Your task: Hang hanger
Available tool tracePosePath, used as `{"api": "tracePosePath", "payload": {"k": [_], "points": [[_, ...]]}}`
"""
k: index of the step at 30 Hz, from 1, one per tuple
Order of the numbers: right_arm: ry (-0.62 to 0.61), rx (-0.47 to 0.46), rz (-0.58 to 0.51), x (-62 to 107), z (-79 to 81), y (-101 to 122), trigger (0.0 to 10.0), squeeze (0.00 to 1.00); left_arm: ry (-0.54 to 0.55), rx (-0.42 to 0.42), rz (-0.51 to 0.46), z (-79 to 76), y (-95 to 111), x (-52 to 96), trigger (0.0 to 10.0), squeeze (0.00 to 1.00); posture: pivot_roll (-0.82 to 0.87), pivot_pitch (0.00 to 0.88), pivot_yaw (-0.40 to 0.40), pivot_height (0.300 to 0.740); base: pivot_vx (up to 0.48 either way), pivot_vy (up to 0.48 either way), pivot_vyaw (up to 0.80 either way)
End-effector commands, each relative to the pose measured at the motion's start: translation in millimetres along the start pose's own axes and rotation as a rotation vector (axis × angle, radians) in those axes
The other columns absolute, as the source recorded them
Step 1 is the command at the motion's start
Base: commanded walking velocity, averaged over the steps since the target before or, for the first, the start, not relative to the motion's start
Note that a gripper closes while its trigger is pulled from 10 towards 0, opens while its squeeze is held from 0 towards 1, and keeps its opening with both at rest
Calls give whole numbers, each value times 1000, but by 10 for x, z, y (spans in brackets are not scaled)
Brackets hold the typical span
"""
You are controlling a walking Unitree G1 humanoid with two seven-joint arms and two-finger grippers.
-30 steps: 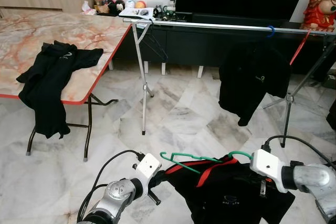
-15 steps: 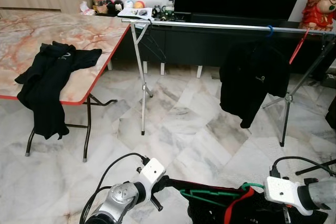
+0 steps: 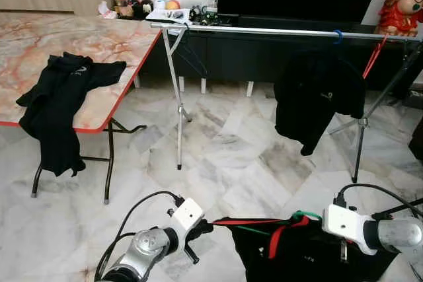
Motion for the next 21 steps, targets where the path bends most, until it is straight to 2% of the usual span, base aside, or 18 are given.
{"api": "tracePosePath", "payload": {"k": [1,4,8,10,12,16,21], "points": [[-57,-48,-42,151,-147,38,0,0,17,-3,107,31,-276,119,0,0,12,57,7,740,0,0,0],[-23,-45,-17,142,-81,-22,0,0,18,0,110,26,-283,119,0,0,12,57,7,740,0,0,0],[3,-28,72,143,-10,-195,0,0,23,-7,119,38,-303,131,0,0,12,65,4,740,0,0,0],[25,-36,78,150,21,-211,0,0,24,-12,126,45,-322,144,0,0,13,67,4,740,0,0,0],[98,-43,96,169,121,-245,0,0,32,-28,142,72,-359,171,0,0,12,69,4,740,0,0,0],[141,-34,139,194,177,-308,0,0,50,-31,160,113,-389,192,0,0,12,71,3,740,0,0,0],[220,-35,174,246,270,-349,0,0,107,-59,235,208,-480,227,0,0,13,73,4,740,0,0,0]]}}
Point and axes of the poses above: a point about 5 cm out from each wrist's last joint towards the gripper, its own x axis pointing back from the gripper into the wrist, its own y axis along the axis of the wrist's last joint, z = x × y, the point moved 5 cm from there along -x, pointing out of the wrist towards the gripper, and after that the axes turned 14 degrees about -x, right-handed, at the moved point
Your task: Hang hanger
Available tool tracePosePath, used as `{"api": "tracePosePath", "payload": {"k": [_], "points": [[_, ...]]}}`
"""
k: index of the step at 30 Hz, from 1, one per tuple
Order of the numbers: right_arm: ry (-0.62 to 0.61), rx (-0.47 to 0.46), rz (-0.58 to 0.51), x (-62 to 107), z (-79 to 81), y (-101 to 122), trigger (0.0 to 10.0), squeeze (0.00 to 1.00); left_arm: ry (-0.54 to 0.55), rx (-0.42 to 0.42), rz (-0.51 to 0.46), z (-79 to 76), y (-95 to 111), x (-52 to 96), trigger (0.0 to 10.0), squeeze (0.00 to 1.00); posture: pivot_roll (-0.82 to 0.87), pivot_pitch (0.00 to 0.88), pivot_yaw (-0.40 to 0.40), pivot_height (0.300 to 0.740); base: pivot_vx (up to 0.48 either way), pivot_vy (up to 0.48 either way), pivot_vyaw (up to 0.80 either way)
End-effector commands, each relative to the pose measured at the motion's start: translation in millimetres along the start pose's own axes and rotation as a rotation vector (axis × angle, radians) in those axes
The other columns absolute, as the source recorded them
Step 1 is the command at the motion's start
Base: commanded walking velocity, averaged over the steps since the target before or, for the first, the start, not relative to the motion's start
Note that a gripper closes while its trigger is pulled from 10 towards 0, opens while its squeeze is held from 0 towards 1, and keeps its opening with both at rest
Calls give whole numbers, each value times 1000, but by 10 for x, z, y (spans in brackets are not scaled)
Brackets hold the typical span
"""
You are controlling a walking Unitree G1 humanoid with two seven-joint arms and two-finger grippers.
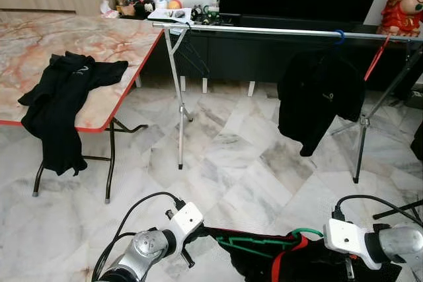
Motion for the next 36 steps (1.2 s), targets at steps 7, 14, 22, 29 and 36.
{"api": "tracePosePath", "payload": {"k": [7,14,22,29,36], "points": [[-62,-21,144,275,-78,-280,0,0,126,-3,233,241,-499,221,0,0,7,77,5,740,0,0,0],[-258,53,210,395,-351,-274,0,0,141,-20,301,249,-623,275,0,0,4,78,6,740,0,0,0],[-307,134,328,429,-416,-355,0,0,144,-30,325,250,-677,304,0,0,7,81,5,740,0,0,0],[-284,130,276,412,-392,-257,0,0,118,-86,343,221,-700,310,0,0,4,82,6,740,0,0,0],[-327,216,491,582,-470,-478,0,0,111,-90,341,218,-699,312,0,0,2,83,6,740,0,0,0]]}}
Point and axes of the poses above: a point about 5 cm out from each wrist's last joint towards the gripper, its own x axis pointing back from the gripper into the wrist, its own y axis along the axis of the wrist's last joint, z = x × y, the point moved 5 cm from there along -x, pointing out of the wrist towards the gripper, and after that the axes turned 14 degrees about -x, right-handed, at the moved point
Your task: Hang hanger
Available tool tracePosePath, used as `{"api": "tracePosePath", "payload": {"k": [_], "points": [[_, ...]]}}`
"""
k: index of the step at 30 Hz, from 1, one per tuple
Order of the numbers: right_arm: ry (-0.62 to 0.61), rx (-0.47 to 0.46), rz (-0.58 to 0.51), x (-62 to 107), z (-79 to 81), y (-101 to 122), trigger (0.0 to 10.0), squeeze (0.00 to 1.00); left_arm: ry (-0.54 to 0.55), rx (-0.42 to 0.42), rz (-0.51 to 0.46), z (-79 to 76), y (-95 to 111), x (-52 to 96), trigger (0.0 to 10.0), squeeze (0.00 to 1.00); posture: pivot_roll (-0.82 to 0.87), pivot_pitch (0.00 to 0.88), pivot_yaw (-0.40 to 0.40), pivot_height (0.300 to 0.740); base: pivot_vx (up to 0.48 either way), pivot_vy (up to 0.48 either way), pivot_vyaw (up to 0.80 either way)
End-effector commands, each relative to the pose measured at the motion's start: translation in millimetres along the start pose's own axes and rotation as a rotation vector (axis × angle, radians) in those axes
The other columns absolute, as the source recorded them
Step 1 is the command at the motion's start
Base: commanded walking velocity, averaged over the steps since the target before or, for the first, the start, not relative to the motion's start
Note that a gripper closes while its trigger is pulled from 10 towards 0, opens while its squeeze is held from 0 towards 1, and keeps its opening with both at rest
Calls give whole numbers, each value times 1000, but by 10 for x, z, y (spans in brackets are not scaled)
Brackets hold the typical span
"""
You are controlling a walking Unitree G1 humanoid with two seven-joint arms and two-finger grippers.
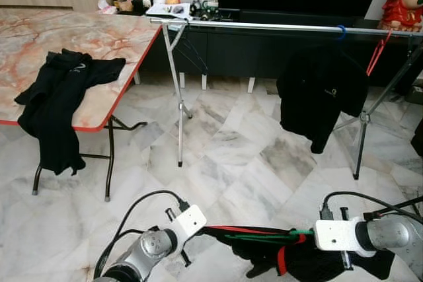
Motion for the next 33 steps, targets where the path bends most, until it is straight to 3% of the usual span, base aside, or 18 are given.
{"api": "tracePosePath", "payload": {"k": [1,5,8,11,13,20,22,26,28,29,33], "points": [[-50,-73,251,379,-105,-629,0,0,61,52,244,127,-686,277,0,0,2,83,6,740,0,0,0],[-103,-65,280,371,-167,-654,0,0,33,4,245,121,-689,284,0,0,6,83,6,740,0,0,0],[-222,-62,287,363,-331,-637,0,0,16,-11,247,110,-702,294,0,0,6,83,6,740,0,0,0],[-316,-172,188,315,-459,-491,0,0,3,-22,242,96,-695,292,0,0,6,83,6,740,0,0,0],[-358,-196,187,301,-507,-477,0,0,-5,-25,240,84,-689,288,0,0,6,83,6,740,0,0,0],[-303,-195,204,150,-347,-489,0,0,-41,-31,202,83,-613,268,0,0,11,74,2,740,0,0,0],[-243,-212,176,-5,-186,-421,0,0,-45,32,127,177,-471,247,0,0,19,71,1,740,0,0,0],[-229,-248,150,-179,-73,-343,0,0,-50,118,-4,343,-225,238,0,0,29,67,2,740,0,0,0],[-231,-275,137,-275,-26,-305,0,0,-71,147,-91,415,-57,249,0,0,33,65,4,740,0,0,0],[-238,-307,123,-367,10,-253,0,0,-109,166,-184,453,125,274,0,0,39,63,4,740,0,0,0],[-304,-374,118,-476,-12,-192,0,0,-221,148,-305,394,389,353,0,0,47,59,7,740,0,0,0]]}}
Point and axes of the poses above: a point about 5 cm out from each wrist's last joint towards the gripper, its own x axis pointing back from the gripper into the wrist, its own y axis along the axis of the wrist's last joint, z = x × y, the point moved 5 cm from there along -x, pointing out of the wrist towards the gripper, and after that the axes turned 14 degrees about -x, right-handed, at the moved point
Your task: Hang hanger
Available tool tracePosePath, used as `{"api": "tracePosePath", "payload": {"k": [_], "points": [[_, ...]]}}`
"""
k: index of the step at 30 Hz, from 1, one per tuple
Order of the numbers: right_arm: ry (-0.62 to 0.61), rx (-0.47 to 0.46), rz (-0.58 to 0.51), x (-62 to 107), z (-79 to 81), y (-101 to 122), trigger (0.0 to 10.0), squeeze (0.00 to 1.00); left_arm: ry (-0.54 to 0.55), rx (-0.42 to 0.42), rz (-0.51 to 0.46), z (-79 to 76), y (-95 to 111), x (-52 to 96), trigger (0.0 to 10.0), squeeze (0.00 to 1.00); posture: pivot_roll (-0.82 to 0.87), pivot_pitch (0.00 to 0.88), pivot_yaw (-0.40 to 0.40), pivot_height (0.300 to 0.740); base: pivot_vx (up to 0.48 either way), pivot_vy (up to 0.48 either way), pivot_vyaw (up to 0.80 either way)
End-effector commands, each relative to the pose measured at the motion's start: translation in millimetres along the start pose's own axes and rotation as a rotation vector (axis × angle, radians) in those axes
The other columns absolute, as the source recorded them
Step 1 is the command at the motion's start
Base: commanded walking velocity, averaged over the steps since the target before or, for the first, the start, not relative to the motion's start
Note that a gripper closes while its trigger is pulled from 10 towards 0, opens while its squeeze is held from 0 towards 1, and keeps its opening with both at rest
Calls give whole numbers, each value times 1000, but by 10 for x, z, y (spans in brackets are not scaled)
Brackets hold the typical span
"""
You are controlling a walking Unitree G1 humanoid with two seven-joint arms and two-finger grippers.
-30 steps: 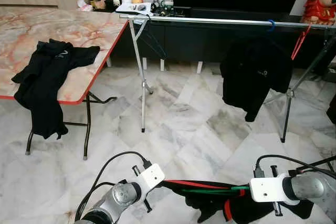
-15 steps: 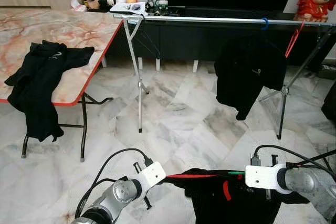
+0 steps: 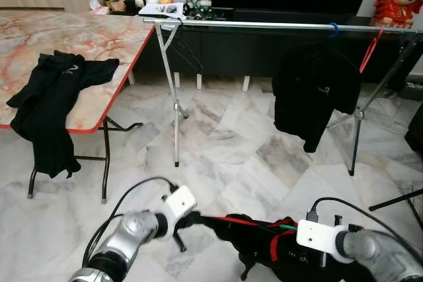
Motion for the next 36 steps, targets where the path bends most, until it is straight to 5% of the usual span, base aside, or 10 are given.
{"api": "tracePosePath", "payload": {"k": [1,7,8,9,16,17,29,33,36], "points": [[-93,-71,45,33,-167,-119,0,0,-59,12,-7,-57,-9,79,0,0,47,59,7,740,0,0,0],[-156,-273,-96,-34,-225,182,0,0,-176,-15,-7,-243,47,98,0,0,53,55,11,740,0,0,0],[-138,-319,-132,-48,-202,257,0,0,-178,-2,-15,-255,66,91,4039,0,55,56,12,740,0,0,0],[-98,-373,-183,-72,-149,371,0,0,-193,16,-31,-293,116,94,10000,0,54,57,12,740,0,0,0],[34,-398,-262,-89,16,570,0,0,-162,42,-114,-288,311,64,10000,0,57,62,9,740,0,0,0],[50,-365,-240,-96,51,533,0,0,-170,53,-123,-300,338,71,10000,1000,57,63,8,740,0,0,0],[45,-326,-241,-115,64,540,0,0,-230,33,-125,-389,405,164,10000,1000,61,65,10,740,0,0,0],[121,-217,-310,-63,146,639,0,0,-192,10,-86,-295,342,212,10000,1000,68,67,12,740,0,0,0],[302,-69,-309,14,373,577,0,0,-225,-55,-6,-302,215,296,10000,1000,67,67,11,740,0,0,0]]}}
Point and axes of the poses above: a point about 5 cm out from each wrist's last joint towards the gripper, its own x axis pointing back from the gripper into the wrist, its own y axis along the axis of the wrist's last joint, z = x × y, the point moved 5 cm from there along -x, pointing out of the wrist towards the gripper, and after that the axes turned 14 degrees about -x, right-handed, at the moved point
